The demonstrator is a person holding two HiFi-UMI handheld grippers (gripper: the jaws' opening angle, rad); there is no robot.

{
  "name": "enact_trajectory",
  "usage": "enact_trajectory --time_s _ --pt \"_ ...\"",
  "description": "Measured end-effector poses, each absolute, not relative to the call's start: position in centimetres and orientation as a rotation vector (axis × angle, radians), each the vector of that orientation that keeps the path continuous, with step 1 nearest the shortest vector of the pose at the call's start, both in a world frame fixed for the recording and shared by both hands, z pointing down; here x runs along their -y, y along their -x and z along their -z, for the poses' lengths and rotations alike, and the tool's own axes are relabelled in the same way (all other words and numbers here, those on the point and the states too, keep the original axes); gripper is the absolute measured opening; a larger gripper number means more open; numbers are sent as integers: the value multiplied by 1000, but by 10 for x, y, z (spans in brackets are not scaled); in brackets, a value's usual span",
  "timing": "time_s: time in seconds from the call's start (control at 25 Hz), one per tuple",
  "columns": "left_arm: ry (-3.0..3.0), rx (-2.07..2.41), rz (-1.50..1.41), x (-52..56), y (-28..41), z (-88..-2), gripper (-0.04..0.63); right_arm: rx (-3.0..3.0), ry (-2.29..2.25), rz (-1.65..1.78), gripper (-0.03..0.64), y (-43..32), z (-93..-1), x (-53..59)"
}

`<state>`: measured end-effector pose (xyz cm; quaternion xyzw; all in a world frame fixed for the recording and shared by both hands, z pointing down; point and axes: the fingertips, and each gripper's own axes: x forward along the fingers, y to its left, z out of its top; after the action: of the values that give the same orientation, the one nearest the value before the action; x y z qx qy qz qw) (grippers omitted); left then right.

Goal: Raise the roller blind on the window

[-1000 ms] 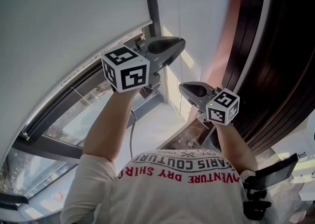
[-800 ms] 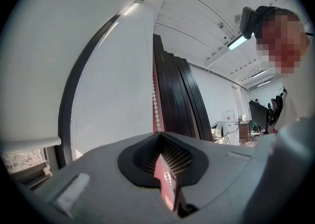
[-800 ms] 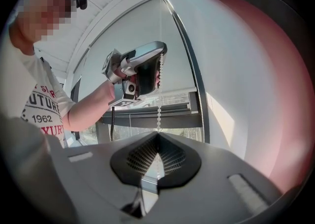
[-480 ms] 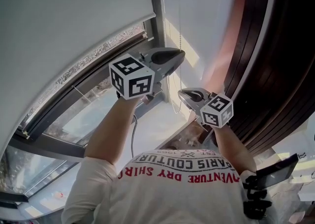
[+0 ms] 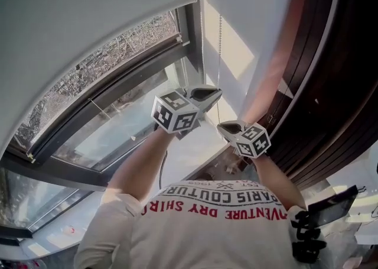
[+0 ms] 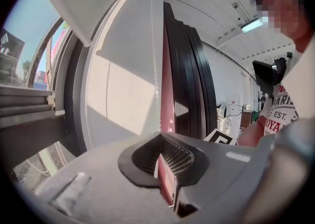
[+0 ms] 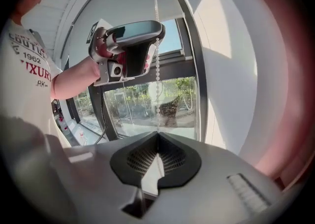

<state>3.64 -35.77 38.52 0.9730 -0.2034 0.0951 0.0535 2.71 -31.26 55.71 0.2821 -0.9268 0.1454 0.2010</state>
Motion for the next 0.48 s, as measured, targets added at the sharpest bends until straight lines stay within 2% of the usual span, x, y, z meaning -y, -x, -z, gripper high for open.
enact_trajectory --time_s 0.48 --pt "-2918 614 -268 342 -38 -412 4 2535 -740 -492 9 -26 -584 301"
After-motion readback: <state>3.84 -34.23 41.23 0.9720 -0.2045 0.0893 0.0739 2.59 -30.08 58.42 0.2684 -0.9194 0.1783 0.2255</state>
